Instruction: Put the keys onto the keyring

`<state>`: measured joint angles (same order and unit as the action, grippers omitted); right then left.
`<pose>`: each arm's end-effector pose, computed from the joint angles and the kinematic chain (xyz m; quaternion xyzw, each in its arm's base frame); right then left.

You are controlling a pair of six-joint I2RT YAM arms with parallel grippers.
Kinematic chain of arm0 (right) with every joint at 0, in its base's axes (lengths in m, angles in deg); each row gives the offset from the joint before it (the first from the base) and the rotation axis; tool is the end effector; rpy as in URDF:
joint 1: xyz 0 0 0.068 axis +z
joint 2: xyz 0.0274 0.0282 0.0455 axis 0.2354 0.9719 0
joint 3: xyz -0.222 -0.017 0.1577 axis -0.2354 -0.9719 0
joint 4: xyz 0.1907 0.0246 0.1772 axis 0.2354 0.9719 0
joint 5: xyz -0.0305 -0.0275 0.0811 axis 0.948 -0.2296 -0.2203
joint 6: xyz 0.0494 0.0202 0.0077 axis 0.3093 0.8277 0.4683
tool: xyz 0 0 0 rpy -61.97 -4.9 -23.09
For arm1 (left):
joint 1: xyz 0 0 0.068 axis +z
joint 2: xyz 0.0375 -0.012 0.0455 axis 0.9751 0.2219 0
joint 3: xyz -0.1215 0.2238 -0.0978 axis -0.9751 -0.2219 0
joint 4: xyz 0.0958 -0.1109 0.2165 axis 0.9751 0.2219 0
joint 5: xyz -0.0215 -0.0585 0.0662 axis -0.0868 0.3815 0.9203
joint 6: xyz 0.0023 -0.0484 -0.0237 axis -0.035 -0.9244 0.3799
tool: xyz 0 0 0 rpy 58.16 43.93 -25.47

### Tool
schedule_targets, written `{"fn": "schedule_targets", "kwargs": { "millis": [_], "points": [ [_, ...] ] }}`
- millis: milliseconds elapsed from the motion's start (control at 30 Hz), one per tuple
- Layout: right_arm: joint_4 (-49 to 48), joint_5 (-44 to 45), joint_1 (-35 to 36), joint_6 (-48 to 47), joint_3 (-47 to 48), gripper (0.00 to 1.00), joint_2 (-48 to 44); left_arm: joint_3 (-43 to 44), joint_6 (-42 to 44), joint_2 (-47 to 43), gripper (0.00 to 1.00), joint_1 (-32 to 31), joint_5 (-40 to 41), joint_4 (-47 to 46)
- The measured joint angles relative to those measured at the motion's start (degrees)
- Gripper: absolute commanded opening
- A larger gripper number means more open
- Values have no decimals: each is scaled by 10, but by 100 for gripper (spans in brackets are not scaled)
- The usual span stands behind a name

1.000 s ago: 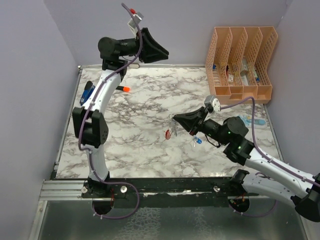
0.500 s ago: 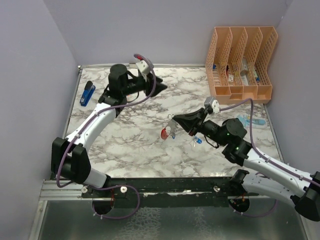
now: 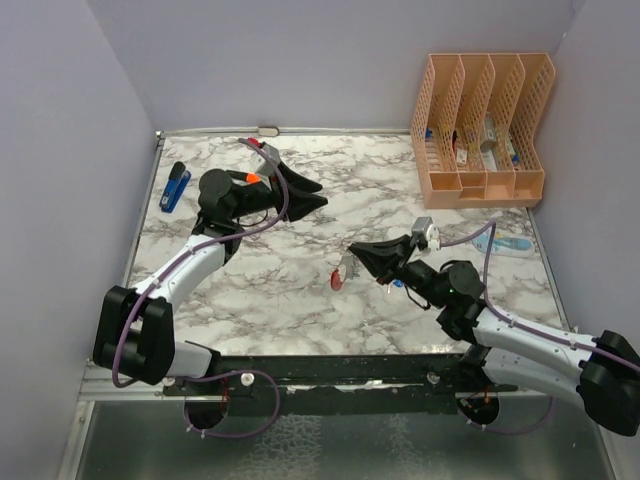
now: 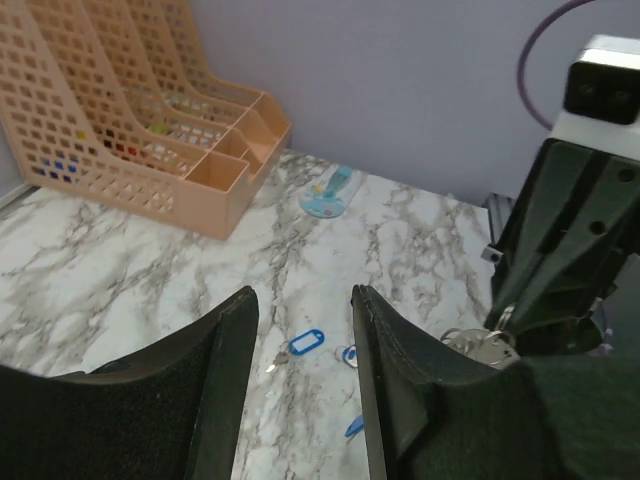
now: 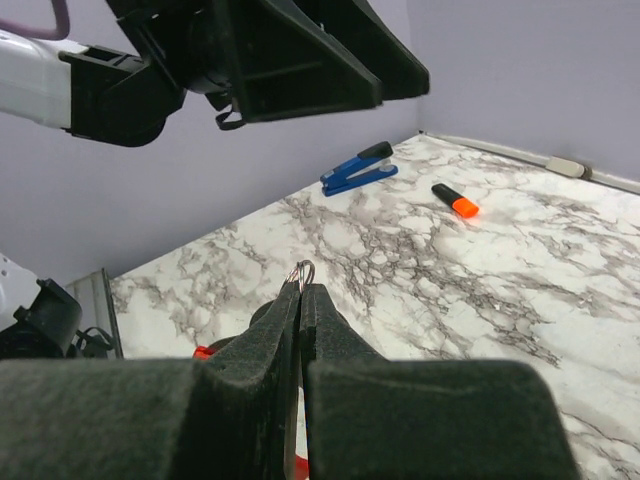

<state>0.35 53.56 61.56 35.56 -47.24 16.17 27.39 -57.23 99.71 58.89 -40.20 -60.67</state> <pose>0.1341 0.1559 0.2682 -0.2231 0.5783 0.4481 0.6442 0.2792 -0.1227 0.3329 0.3349 0.5744 -0.5058 0.5497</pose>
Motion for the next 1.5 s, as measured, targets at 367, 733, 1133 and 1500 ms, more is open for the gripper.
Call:
{"fn": "schedule_targets", "kwargs": {
  "millis": [367,733,1133,1500],
  "points": [
    [-147,9,0,7,-37,1,53,-55,-184,1,48,-2,-72,-262],
    [-167,0,4,11,-34,1,56,-82,-161,9,53,-19,-118,-270],
    [-91,-47,7,22,1,1,33,-83,-169,9,60,-45,-182,-293],
    [-18,-52,16,11,36,1,30,-83,-242,9,67,-55,-205,-333]
  ]
}}
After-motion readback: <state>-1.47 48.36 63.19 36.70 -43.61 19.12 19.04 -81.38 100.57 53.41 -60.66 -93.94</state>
